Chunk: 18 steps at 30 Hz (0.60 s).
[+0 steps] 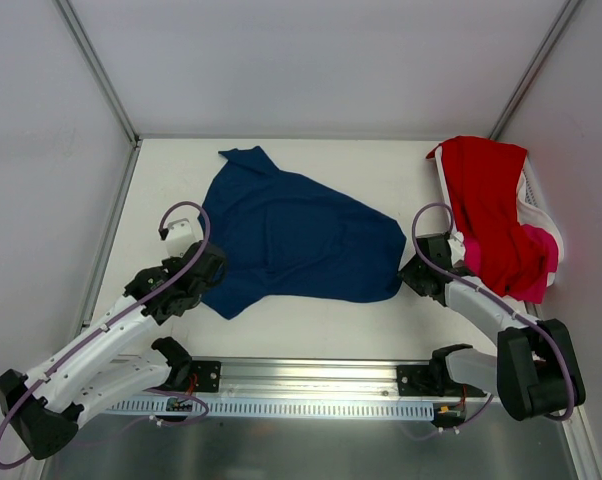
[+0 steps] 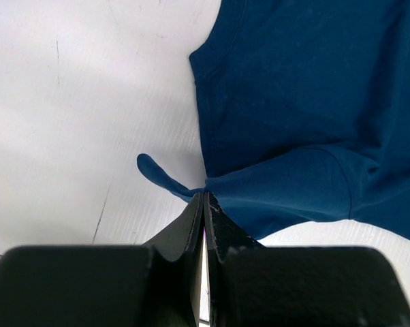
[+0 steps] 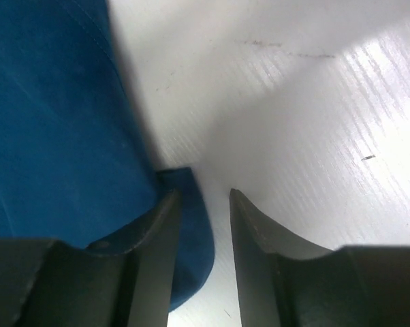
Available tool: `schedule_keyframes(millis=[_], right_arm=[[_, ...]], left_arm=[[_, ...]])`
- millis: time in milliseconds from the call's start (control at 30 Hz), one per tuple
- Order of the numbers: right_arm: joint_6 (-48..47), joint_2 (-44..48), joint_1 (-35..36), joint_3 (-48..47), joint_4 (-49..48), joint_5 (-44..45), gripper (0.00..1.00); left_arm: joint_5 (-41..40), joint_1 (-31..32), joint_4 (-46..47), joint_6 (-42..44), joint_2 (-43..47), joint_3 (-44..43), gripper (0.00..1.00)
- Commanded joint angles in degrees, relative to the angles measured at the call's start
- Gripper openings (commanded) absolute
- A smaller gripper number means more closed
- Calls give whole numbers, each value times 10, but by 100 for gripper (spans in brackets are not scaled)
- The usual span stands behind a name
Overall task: Fold and stack the t-shirts
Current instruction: Flatten the tshirt out
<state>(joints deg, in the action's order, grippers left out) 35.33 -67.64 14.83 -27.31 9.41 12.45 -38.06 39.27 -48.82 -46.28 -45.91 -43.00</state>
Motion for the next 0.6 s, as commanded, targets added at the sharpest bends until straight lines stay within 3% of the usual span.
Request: schedule_keyframes(millis=[0, 133, 567], right_arm=[[11, -6, 1, 9, 47, -15, 38], [11, -6, 2, 9, 47, -13, 31], [4, -40, 3, -14, 35, -21, 36]], left_arm=[[-17, -3, -6, -9, -4, 5, 0], [-16, -3, -5, -11, -3, 6, 0], [-15, -3, -6, -12, 0, 10, 0]])
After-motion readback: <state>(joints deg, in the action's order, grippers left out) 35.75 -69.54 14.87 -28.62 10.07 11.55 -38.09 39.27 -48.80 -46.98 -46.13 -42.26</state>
